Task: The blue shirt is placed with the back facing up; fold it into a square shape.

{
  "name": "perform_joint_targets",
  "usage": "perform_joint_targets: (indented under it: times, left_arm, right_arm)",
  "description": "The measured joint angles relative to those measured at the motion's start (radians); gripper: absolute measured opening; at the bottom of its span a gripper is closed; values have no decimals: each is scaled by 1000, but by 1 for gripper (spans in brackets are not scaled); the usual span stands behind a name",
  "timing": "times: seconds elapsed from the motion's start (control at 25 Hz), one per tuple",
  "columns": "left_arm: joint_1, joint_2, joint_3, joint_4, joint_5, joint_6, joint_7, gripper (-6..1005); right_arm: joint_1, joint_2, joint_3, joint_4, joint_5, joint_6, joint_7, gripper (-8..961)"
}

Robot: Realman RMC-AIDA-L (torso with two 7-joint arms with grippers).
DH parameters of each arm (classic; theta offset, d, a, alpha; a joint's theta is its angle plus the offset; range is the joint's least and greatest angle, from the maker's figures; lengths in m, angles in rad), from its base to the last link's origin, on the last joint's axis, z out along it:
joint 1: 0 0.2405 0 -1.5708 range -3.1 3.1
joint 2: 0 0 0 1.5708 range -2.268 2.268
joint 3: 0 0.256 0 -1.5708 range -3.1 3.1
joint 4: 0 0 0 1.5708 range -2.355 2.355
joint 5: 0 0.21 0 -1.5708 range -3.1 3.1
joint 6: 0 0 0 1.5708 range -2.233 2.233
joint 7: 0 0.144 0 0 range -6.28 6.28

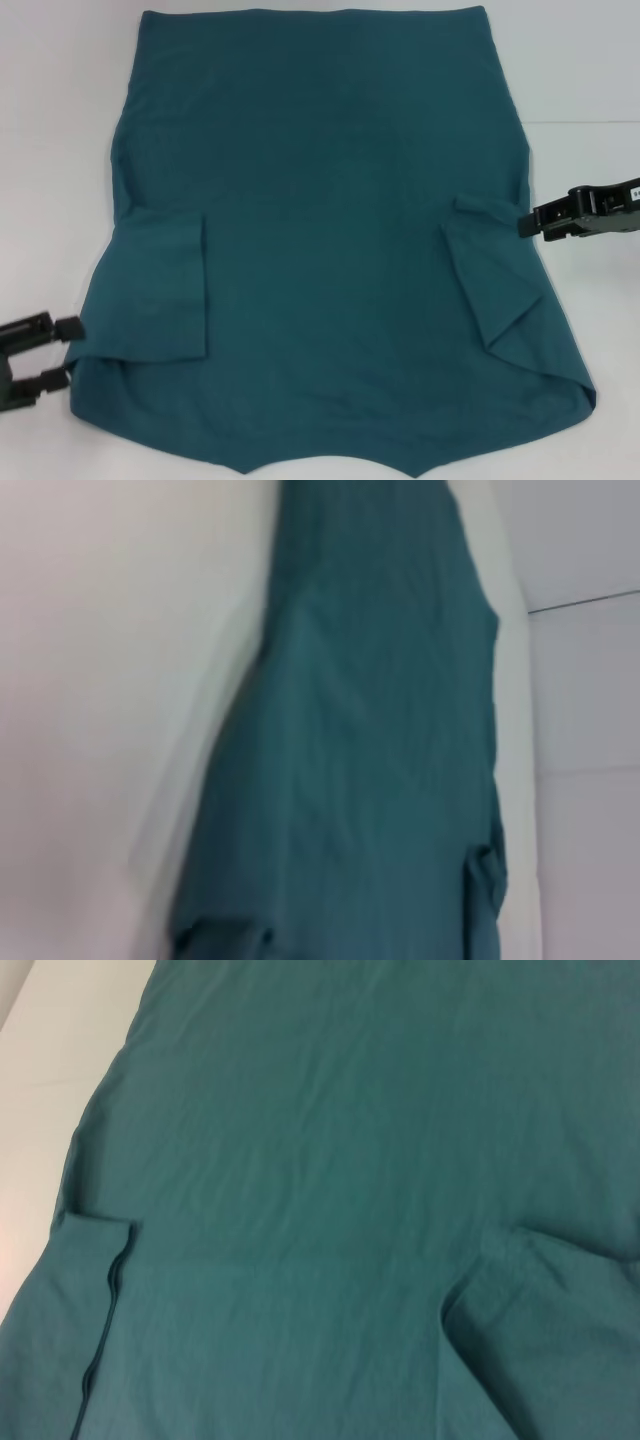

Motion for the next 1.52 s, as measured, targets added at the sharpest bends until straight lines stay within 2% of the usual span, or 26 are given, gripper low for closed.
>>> perform_joint_targets:
  times: [0.16, 0.6, 1.16, 1.52]
  left_arm:
    - [13, -6, -1, -15, 19, -2, -1, 841]
    - [-2, -13, 17, -104, 55, -172, -12, 842]
    - [6, -14, 5, -116, 56, -214, -14, 841]
    - [-26, -14, 22, -157, 57, -243, -12, 842]
  right_arm:
    - [1, 7, 0, 1, 1, 1, -7, 476]
    - [-2, 20, 19, 4, 15, 6, -31, 482]
    - [-4, 21, 22, 4, 18, 10, -31, 490]
    - [-7, 21, 26, 3, 18, 11, -31, 495]
